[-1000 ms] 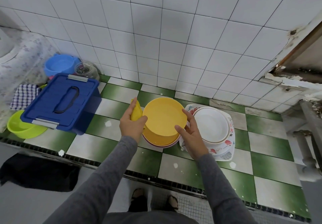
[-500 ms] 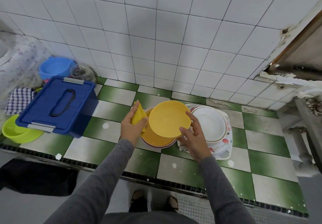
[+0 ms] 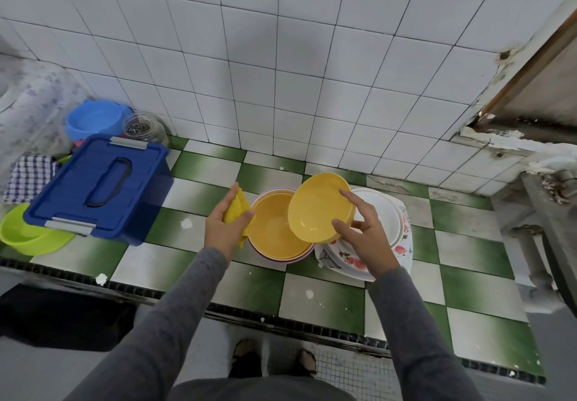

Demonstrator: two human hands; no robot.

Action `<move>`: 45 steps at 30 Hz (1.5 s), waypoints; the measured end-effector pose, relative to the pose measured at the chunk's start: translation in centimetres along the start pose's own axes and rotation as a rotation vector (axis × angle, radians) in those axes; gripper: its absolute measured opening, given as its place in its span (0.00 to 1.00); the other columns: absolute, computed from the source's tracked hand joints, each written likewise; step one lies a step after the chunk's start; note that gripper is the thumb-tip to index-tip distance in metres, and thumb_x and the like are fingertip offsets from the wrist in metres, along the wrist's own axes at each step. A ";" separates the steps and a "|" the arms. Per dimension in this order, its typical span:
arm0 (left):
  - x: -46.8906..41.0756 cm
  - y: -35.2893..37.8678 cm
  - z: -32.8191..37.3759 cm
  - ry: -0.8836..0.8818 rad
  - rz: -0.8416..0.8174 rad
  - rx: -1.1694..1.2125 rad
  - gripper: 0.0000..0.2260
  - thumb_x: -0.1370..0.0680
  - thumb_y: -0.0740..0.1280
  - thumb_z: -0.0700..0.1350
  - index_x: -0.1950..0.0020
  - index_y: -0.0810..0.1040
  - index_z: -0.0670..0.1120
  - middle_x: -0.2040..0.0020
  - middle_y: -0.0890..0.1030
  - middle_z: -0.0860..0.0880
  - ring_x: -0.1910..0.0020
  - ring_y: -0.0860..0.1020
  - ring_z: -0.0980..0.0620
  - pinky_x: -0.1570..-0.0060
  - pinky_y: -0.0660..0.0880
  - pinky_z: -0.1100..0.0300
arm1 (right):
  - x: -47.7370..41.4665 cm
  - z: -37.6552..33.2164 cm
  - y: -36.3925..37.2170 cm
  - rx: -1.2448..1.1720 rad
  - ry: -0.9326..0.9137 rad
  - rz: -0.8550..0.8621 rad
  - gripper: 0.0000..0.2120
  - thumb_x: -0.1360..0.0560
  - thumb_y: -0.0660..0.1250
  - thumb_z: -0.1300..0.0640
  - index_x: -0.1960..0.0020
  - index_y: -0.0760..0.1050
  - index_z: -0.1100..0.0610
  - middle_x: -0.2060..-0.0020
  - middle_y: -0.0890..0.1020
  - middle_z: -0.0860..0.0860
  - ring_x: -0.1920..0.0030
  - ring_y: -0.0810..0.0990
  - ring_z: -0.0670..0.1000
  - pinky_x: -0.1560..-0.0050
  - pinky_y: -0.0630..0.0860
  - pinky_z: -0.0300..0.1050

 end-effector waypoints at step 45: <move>-0.9 0.1 1.5 0.035 -0.044 0.000 0.28 0.22 0.70 0.41 0.26 0.68 0.61 0.25 0.65 0.49 0.39 0.69 0.46 0.63 0.73 0.64 | 0.7 -5.0 2.1 0.540 -0.267 -0.038 0.34 0.26 0.76 0.51 0.37 0.61 0.21 0.24 0.56 0.44 0.27 0.58 0.53 0.29 0.66 0.56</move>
Point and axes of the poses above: each hand's wrist, its own x-axis away from the middle knuckle, its own y-axis out of the palm, z = x × y, the point moved 2 cm from there along -x, towards the middle knuckle
